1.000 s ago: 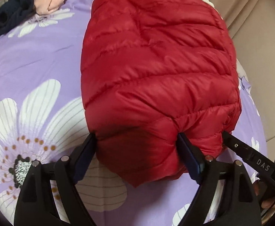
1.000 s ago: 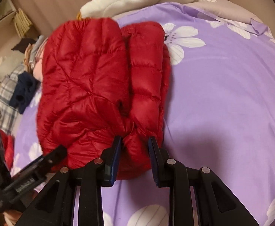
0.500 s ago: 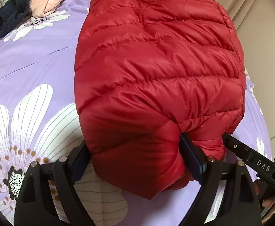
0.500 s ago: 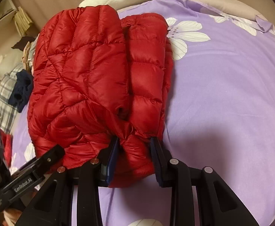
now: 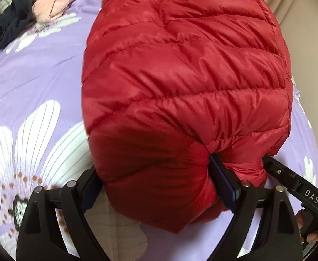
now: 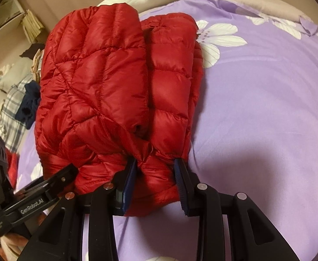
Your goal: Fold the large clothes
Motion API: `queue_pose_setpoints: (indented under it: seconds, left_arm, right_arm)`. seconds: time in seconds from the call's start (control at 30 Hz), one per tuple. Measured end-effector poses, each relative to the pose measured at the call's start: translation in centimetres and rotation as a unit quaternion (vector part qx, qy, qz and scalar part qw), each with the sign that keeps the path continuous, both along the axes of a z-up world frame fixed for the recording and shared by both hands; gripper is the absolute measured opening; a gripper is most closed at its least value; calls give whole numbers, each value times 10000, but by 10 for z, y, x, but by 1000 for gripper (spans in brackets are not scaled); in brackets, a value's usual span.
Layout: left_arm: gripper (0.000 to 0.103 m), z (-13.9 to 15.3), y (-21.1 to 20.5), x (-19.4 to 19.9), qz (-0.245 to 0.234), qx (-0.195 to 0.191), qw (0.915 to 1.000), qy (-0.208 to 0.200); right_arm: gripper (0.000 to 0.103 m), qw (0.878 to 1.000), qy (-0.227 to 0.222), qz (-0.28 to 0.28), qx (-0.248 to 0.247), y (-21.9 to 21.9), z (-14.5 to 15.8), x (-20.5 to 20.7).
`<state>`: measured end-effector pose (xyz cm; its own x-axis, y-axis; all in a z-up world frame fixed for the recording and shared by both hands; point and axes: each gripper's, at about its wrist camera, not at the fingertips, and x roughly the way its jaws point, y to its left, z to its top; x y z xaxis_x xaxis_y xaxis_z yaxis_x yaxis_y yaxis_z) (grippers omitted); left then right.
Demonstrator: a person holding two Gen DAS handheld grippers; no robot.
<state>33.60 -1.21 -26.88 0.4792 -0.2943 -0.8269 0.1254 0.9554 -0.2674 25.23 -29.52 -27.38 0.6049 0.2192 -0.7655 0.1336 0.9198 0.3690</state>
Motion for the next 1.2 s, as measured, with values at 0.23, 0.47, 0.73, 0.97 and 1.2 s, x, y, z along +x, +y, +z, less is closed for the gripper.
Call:
queue_pose_setpoints:
  seconds: [0.23, 0.47, 0.73, 0.97, 1.2]
  left_arm:
    - [72, 49, -8, -46, 160, 898, 9956, -202]
    - [72, 139, -13, -137, 172, 936, 9839, -1512]
    - [70, 230, -19, -245, 136, 759, 9628, -2589]
    - [72, 273, 3, -302, 518, 418, 9463, -3163]
    - [72, 275, 20, -333, 831, 81, 9412, -3275]
  right_arm:
    - [58, 9922, 784, -767, 589, -18, 14, -39]
    - [58, 9976, -44, -663, -198, 7, 86, -114]
    - [58, 9817, -1353, -773, -1096, 32, 196, -204]
    - [58, 9718, -1794, -897, -1240, 48, 232, -253]
    - [58, 9640, -2264, -805, -1140, 64, 231, -278]
